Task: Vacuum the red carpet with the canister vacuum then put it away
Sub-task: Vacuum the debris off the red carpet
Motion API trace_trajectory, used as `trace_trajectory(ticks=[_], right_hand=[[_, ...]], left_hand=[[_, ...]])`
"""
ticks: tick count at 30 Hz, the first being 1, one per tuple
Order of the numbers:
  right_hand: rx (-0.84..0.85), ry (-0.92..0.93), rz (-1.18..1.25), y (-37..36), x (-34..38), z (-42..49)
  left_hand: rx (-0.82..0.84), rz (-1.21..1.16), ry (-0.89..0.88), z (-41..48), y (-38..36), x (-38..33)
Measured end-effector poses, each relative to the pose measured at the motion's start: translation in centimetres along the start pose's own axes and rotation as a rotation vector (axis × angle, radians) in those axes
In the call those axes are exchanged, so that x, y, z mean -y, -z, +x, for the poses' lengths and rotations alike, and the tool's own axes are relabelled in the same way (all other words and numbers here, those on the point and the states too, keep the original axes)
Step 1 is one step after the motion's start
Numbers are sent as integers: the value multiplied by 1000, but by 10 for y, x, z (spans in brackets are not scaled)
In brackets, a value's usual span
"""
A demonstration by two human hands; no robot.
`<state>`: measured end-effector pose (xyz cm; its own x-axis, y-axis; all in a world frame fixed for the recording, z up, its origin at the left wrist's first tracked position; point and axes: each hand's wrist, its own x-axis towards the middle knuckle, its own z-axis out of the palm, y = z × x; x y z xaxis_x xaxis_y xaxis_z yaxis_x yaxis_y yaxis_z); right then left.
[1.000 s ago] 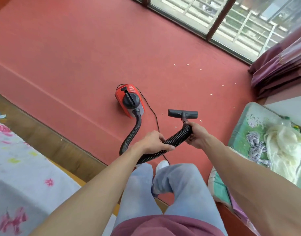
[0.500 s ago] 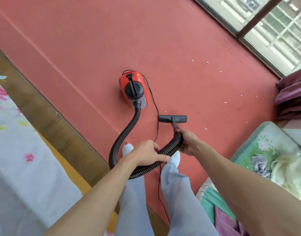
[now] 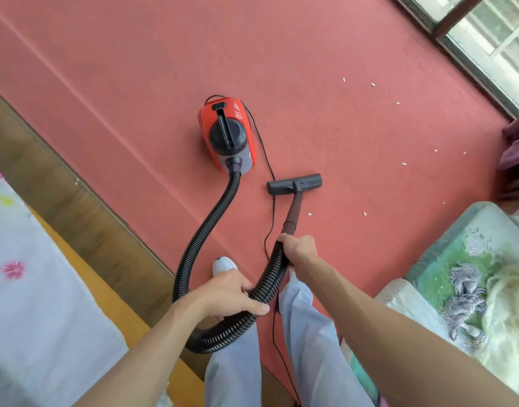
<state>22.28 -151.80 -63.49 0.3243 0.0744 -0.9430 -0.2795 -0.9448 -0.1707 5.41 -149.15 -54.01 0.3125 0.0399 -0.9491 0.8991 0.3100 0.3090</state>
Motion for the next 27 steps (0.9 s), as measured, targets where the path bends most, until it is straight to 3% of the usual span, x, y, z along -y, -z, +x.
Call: trace_trajectory(ticks=[3,12,20,24,27], right_hand=[[-9,1,-39,-23,-13,3],[-89,56,46,-21,-1,28],[-52,-40,25,-10,-36,-1],[-63,-13,58,-18,-37,7],[-94,28,83,-23,-30,15]], left_hand=[[25,16,36,6,2,17],[-176,-169,-116,23,-8,21],[173,-110,-94,5,21,23],[186,-93,-64,10,24,21],[79,-92,-80,15,15,21]])
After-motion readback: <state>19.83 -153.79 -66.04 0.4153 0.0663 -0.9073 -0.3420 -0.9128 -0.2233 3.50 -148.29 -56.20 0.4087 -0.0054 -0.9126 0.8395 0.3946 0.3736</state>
